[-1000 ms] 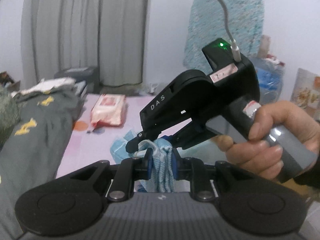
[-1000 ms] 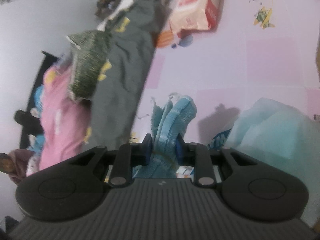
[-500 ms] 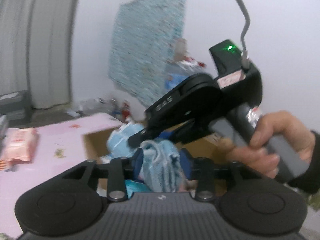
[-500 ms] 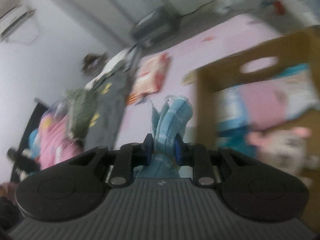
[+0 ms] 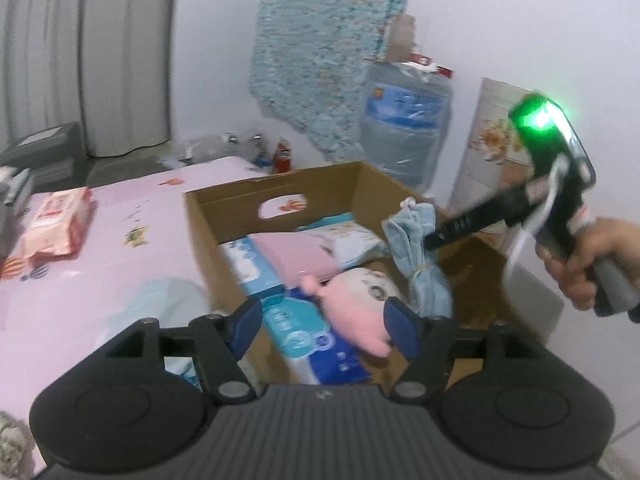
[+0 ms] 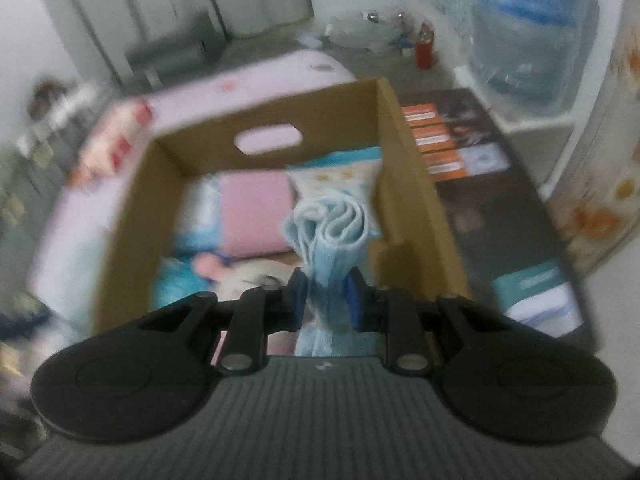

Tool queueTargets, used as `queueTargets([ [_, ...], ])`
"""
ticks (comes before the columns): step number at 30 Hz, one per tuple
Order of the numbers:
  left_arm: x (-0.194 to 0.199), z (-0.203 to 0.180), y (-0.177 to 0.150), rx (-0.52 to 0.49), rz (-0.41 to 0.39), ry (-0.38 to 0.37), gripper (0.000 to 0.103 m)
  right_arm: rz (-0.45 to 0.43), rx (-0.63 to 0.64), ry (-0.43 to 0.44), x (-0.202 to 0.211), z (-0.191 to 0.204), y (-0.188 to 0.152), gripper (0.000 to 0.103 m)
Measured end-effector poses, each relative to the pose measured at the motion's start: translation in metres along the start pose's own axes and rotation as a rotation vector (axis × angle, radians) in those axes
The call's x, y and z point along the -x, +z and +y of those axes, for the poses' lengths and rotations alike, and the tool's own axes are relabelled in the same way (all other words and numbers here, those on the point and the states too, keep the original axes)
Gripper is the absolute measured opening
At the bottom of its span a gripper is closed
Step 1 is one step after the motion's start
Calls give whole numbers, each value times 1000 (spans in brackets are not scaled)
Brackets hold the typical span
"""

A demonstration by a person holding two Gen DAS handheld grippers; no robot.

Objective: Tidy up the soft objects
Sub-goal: 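Carry the towel bundle into the box and open the right gripper, then move the right gripper back over the bed to the white yogurt cup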

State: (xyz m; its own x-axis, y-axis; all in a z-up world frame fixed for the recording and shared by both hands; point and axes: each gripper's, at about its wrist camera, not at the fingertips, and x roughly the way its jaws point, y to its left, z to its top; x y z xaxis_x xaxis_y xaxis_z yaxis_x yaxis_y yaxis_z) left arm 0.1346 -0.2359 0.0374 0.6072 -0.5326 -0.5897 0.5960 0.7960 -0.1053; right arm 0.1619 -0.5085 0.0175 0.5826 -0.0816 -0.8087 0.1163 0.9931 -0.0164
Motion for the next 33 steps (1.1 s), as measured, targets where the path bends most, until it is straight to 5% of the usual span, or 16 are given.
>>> queueTargets([
  [4,8,12,-5,24,6,42,69,-15,234,-190,-22,28,-11,23],
  [11,24,30,-13,73,-14,54,77,-18,187,-161,-16,23,-11,27],
  [22,54,51,-28,100,-52,102,93,-36,-239,211,24,-2,2,38],
  [33,125,119,-71,227,-79,299,96,-169,-298,569,82,74,-3,52],
])
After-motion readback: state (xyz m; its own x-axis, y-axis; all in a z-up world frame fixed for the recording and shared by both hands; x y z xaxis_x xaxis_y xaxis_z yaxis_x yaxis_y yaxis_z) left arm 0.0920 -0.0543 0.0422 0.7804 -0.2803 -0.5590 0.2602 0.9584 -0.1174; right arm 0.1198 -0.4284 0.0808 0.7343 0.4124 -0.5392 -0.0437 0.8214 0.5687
